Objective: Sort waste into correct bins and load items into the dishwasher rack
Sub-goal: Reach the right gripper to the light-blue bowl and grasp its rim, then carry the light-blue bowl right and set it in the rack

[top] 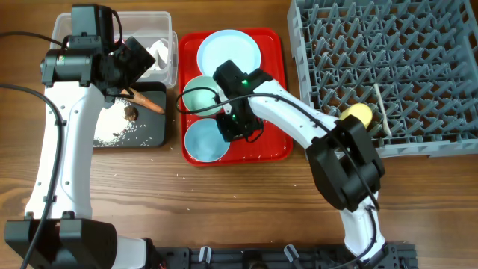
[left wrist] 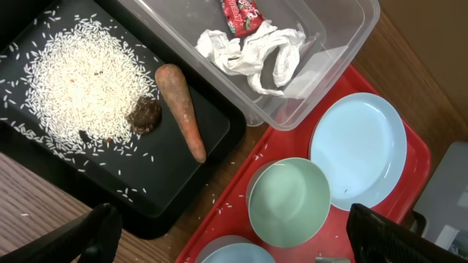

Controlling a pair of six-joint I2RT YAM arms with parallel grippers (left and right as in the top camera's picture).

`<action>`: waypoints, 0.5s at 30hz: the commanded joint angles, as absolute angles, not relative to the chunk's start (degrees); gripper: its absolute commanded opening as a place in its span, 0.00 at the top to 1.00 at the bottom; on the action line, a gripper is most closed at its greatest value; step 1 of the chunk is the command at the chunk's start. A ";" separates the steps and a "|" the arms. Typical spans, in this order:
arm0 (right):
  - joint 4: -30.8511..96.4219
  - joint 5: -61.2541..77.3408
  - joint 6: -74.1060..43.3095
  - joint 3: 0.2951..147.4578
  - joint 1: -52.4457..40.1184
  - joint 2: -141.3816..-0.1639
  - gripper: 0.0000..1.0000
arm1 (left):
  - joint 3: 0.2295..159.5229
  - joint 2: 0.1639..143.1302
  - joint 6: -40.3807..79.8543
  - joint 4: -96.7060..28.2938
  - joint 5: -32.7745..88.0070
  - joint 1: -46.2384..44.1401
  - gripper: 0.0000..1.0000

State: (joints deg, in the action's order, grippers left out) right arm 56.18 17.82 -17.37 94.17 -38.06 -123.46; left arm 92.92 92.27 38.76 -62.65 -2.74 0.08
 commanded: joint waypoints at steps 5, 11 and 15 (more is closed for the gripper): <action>55.09 14.35 -21.43 93.97 -38.02 -124.29 0.96 | 93.01 92.36 37.69 -62.67 -3.53 0.16 0.00; 59.44 12.21 -24.21 94.24 -36.95 -118.21 0.96 | 93.01 92.36 37.69 -62.67 -3.53 0.16 0.00; 62.39 -1.23 -24.25 94.91 -33.56 -103.04 0.96 | 93.01 92.36 37.69 -62.67 -3.53 0.16 0.00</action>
State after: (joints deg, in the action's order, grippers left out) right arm 61.30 10.87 -23.03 93.78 -36.14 -116.68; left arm 92.92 92.27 38.59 -62.67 -2.74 0.08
